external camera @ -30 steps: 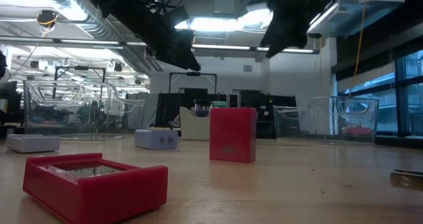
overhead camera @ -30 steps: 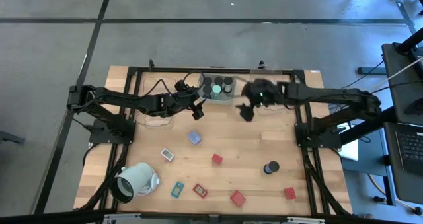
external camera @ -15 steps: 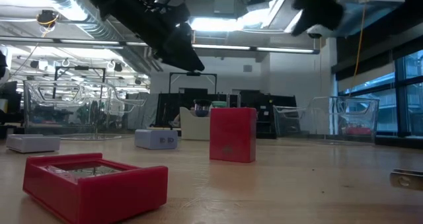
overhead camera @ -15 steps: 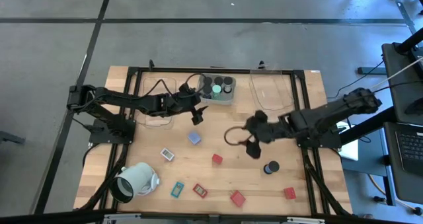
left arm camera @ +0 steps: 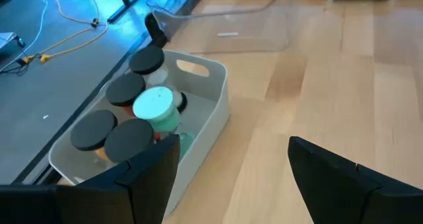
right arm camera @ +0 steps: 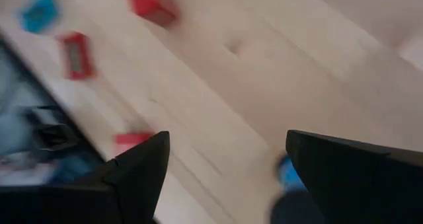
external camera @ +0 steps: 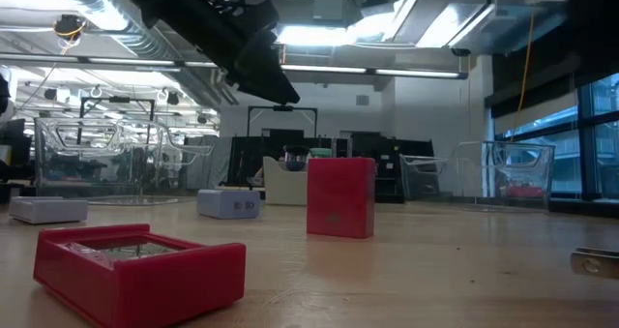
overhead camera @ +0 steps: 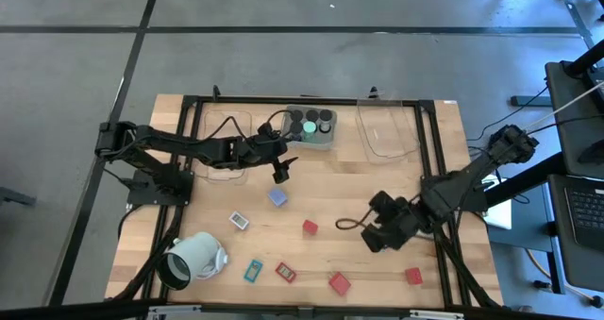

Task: Pick & Place Office items
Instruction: Put the blue hourglass timer into the gray bin

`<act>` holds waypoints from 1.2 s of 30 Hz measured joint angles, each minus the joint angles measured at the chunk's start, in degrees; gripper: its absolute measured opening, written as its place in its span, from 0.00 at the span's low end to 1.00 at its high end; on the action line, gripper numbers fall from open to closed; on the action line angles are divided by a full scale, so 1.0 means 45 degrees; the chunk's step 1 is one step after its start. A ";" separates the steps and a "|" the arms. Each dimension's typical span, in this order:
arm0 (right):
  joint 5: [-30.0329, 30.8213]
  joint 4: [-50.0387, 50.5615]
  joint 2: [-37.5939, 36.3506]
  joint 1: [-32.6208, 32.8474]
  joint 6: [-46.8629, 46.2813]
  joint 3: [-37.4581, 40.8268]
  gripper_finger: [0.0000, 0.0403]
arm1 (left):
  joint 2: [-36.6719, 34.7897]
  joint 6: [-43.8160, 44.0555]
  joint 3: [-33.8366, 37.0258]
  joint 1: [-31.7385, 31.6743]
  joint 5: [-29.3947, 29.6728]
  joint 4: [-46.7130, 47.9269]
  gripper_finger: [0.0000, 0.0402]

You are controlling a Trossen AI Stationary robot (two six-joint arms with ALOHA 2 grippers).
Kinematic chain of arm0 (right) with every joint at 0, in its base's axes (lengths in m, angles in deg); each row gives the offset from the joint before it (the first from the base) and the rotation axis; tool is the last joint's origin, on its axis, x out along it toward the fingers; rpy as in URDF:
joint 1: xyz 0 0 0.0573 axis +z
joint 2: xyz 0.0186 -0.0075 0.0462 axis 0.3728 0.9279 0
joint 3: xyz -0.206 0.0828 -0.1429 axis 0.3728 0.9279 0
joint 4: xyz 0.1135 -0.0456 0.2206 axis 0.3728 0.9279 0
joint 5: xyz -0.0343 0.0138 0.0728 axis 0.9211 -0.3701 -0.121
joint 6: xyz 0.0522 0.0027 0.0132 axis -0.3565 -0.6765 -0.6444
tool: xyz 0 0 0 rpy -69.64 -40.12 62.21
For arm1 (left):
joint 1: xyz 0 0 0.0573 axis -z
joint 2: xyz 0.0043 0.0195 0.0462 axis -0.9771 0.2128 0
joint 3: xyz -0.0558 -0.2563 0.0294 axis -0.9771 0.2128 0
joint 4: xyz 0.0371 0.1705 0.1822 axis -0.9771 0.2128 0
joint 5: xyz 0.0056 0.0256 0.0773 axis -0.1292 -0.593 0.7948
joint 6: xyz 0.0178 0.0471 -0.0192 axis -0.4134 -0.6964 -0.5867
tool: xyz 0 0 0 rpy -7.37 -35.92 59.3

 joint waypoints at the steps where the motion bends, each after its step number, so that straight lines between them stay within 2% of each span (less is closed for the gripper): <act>1: -0.0018 0.0352 0.0122 0.0156 -0.0345 0.0000 0.76 | 0.0000 -0.0040 0.0000 0.0050 -0.0002 0.0045 0.69; 6: -0.0726 0.1495 0.0884 0.0592 -0.1525 0.0010 0.76 | 0.0000 -0.0318 -0.0005 0.0291 -0.0004 0.0177 0.69; 22: -0.3010 0.1957 0.2276 0.0646 -0.3104 0.0010 0.75 | 0.0000 -0.0331 -0.0005 0.0867 0.0001 0.0520 0.69; 28: -0.3060 0.2001 0.2276 0.0655 -0.3575 0.0005 0.67 | 0.0000 -0.0322 -0.0005 0.0880 0.0003 0.0575 0.69; 34: -0.3070 0.2119 0.2276 0.0655 -0.3565 0.0000 0.53 | 0.0000 -0.0326 -0.0005 0.0875 0.0006 0.0566 0.69; 36: -0.3075 0.2123 0.2276 0.0655 -0.3430 0.0000 0.53 | 0.0000 -0.0326 -0.0005 0.0875 0.0009 0.0563 0.69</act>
